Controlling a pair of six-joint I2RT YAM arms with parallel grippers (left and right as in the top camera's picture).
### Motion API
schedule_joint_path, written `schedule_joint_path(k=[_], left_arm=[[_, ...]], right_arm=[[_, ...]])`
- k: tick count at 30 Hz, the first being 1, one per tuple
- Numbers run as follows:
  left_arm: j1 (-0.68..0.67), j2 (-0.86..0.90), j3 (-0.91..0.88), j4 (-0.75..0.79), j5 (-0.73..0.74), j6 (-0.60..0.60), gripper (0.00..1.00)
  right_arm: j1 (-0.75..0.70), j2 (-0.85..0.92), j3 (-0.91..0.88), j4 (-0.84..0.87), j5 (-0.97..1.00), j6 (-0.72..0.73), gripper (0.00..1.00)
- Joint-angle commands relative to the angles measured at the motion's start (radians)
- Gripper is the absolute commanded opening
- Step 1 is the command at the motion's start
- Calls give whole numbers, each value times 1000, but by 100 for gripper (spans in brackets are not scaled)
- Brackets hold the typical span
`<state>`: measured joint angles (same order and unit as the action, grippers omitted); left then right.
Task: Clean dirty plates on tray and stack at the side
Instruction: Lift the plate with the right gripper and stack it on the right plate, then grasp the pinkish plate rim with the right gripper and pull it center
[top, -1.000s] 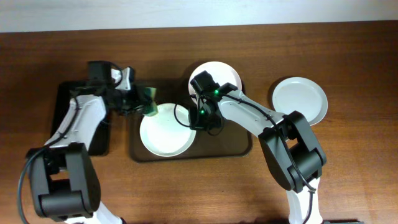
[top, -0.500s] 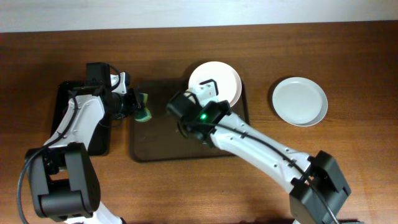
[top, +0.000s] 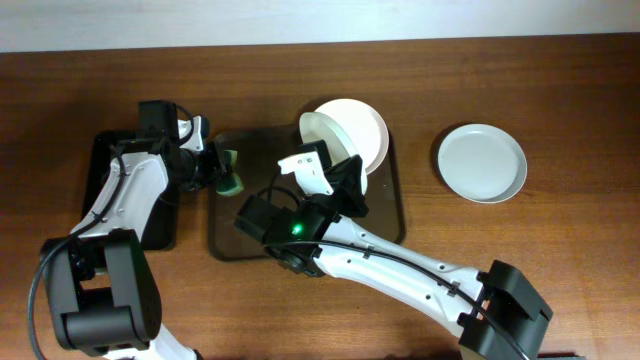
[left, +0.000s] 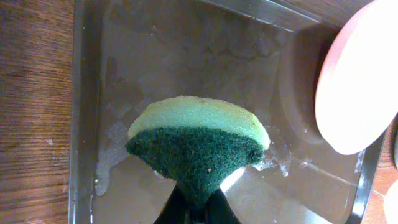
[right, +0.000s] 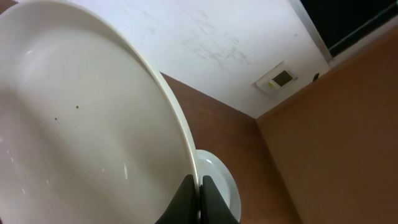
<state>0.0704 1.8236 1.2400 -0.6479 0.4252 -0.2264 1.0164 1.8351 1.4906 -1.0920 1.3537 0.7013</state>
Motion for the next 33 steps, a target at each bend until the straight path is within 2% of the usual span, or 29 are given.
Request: schedule_joint_path(k=[1, 4, 6, 9, 10, 11, 15, 18, 24, 26, 27, 31, 33], left_arm=[[-4, -6, 4, -1, -4, 19, 1], [-4, -6, 4, -1, -5, 19, 1], [-4, -6, 4, -2, -5, 19, 0], [-4, -6, 4, -2, -5, 19, 0], [-4, -6, 4, -2, -5, 19, 0], [-4, -6, 4, -2, -10, 19, 1], [-4, -6, 4, -1, -34, 19, 1], [-5, -6, 4, 0, -33, 19, 0], [-5, -6, 4, 0, -33, 19, 1], [-5, -6, 4, 4, -34, 19, 1], [-5, -6, 4, 7, -33, 19, 0], [-5, -6, 4, 7, -34, 19, 0], [-5, -6, 4, 7, -34, 19, 0]], right_arm=[[-23, -37, 13, -9, -107, 114, 4], [-148, -117, 13, -38, -413, 115, 4], [-300, -220, 13, -5, -606, -10, 4], [-613, -304, 13, 112, -1004, -212, 4], [-797, -301, 11, 132, -1160, -246, 4], [-973, -290, 4, 144, -1239, -249, 4], [-1300, -242, -66, 224, -1290, -249, 4], [-1372, -154, -100, 280, -1286, -249, 4], [-1376, 59, -100, 283, -1308, -249, 4], [-1365, 82, -100, 263, -1339, -253, 36], [-1356, 82, -100, 254, -1360, -273, 39], [-1267, 51, -35, 143, -1389, -308, 40], [-1106, 13, 37, 145, -1480, -353, 40]])
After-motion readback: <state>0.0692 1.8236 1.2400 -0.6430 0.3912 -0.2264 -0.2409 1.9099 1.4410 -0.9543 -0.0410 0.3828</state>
